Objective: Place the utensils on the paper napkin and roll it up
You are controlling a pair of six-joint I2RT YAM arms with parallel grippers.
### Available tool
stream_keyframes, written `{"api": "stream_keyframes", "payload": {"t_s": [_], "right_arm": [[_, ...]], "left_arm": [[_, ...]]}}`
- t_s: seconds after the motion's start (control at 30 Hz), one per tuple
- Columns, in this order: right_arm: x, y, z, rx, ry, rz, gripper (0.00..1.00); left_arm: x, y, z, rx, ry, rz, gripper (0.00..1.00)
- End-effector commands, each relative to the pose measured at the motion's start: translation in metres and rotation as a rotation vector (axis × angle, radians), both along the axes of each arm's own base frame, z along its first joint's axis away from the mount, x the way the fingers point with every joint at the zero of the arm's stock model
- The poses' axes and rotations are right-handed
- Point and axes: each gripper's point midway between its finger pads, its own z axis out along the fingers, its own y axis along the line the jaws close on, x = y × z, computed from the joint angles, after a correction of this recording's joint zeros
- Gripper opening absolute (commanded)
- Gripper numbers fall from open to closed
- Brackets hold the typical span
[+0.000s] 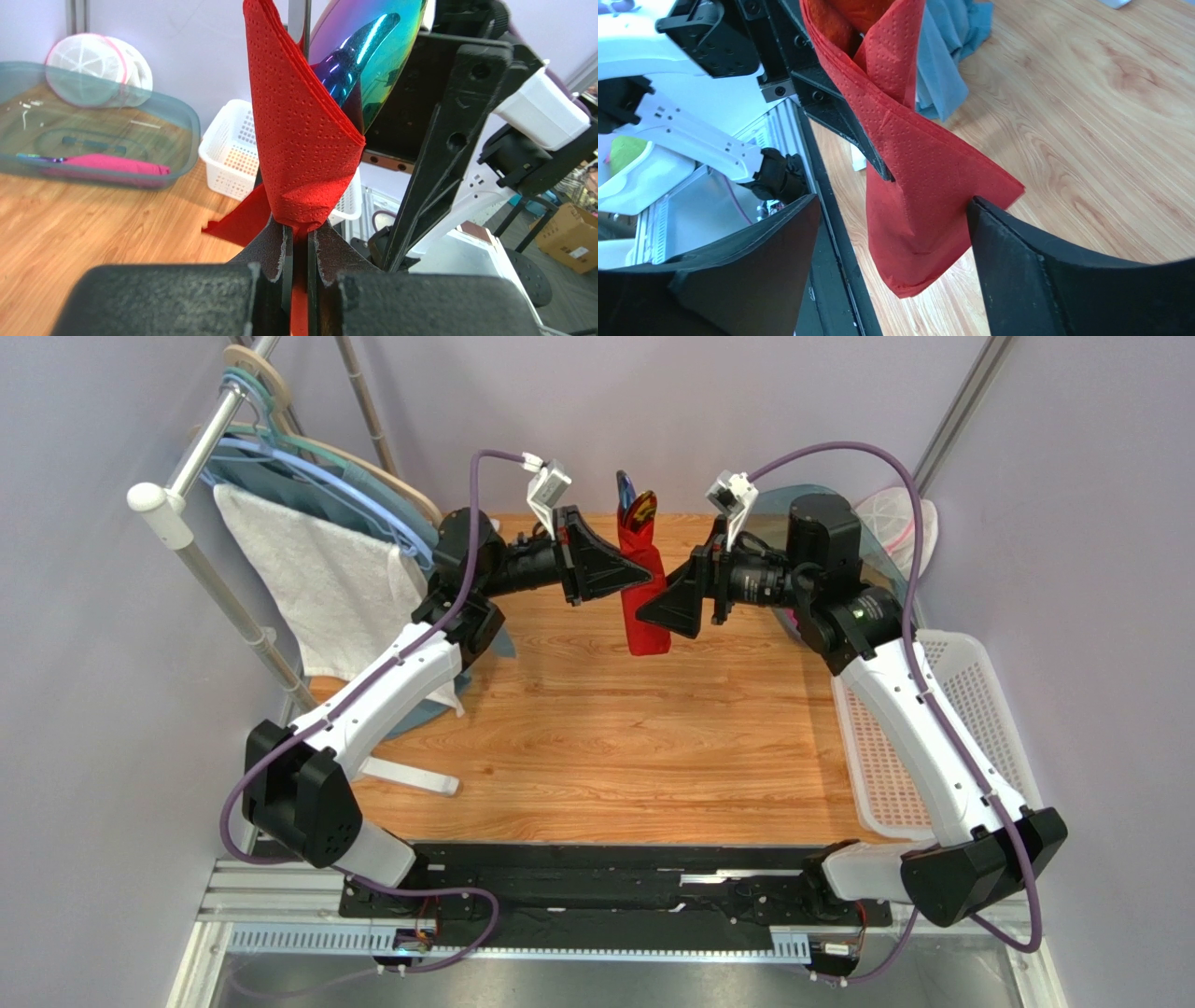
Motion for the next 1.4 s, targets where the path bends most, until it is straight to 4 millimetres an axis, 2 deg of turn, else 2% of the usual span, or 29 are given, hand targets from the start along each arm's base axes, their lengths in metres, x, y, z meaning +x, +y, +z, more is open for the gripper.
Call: {"api": "stream_keyframes", "payload": {"t_s": [0.0,0.3,0.5,0.53,0.57,0.63,0.77,0.8,0.83,0.9,0.97,1.0,1.03,1.1,1.17,1.2,1.27,1.37], "right_arm": [[-0.012,0.012,0.018,0.079,-0.048,0.096,0.78],[-0.021,0.023,0.023,0.13,-0.012,0.16,0.61],[-0.027,0.024,0.045,0.188,-0.009,0.19,0.35],[-0.029,0.025,0.047,0.191,-0.009,0.197,0.25],[-0.029,0.026,0.048,0.193,-0.001,0.197,0.21],[-0.029,0.027,0.048,0.194,0.01,0.202,0.15],[-0.026,0.028,0.051,0.206,0.037,0.202,0.15],[-0.027,0.029,0.053,0.206,0.03,0.204,0.12],[-0.025,0.028,0.053,0.206,0.026,0.2,0.0],[-0.026,0.027,0.057,0.205,0.008,0.195,0.0],[-0.024,0.026,0.058,0.199,-0.003,0.18,0.0],[-0.026,0.025,0.062,0.199,-0.008,0.183,0.0],[-0.026,0.024,0.063,0.196,-0.022,0.183,0.0],[-0.026,0.023,0.065,0.191,-0.018,0.177,0.0],[-0.026,0.021,0.065,0.188,-0.02,0.174,0.0],[-0.025,0.02,0.065,0.185,-0.019,0.172,0.0],[-0.025,0.019,0.065,0.182,-0.026,0.17,0.0],[-0.025,0.019,0.061,0.173,-0.025,0.17,0.0]], "left_arm": [[-0.014,0.005,0.047,-0.082,-0.131,-0.034,0.0],[-0.014,0.004,0.067,-0.114,-0.183,-0.047,0.0],[-0.017,0.005,0.074,-0.119,-0.205,-0.056,0.0],[-0.017,0.004,0.074,-0.121,-0.204,-0.059,0.0],[-0.017,0.004,0.074,-0.12,-0.202,-0.057,0.0],[-0.018,0.005,0.075,-0.123,-0.206,-0.059,0.0],[-0.019,0.005,0.076,-0.124,-0.212,-0.06,0.0],[-0.019,0.005,0.075,-0.122,-0.21,-0.06,0.0],[-0.018,0.005,0.073,-0.119,-0.204,-0.057,0.0],[-0.017,0.006,0.071,-0.115,-0.195,-0.04,0.0],[-0.015,0.008,0.071,-0.112,-0.199,-0.017,0.1],[-0.013,0.008,0.065,-0.097,-0.171,-0.004,0.16],[-0.007,0.011,0.063,-0.092,-0.159,0.024,0.28],[-0.001,0.017,0.053,-0.065,-0.116,0.054,0.4],[0.003,0.023,0.046,-0.044,-0.093,0.067,0.45],[0.005,0.027,0.042,-0.034,-0.092,0.072,0.52],[-0.002,0.03,0.04,-0.017,-0.108,0.045,0.56],[-0.012,0.03,0.034,-0.007,-0.1,-0.007,0.68]]}}
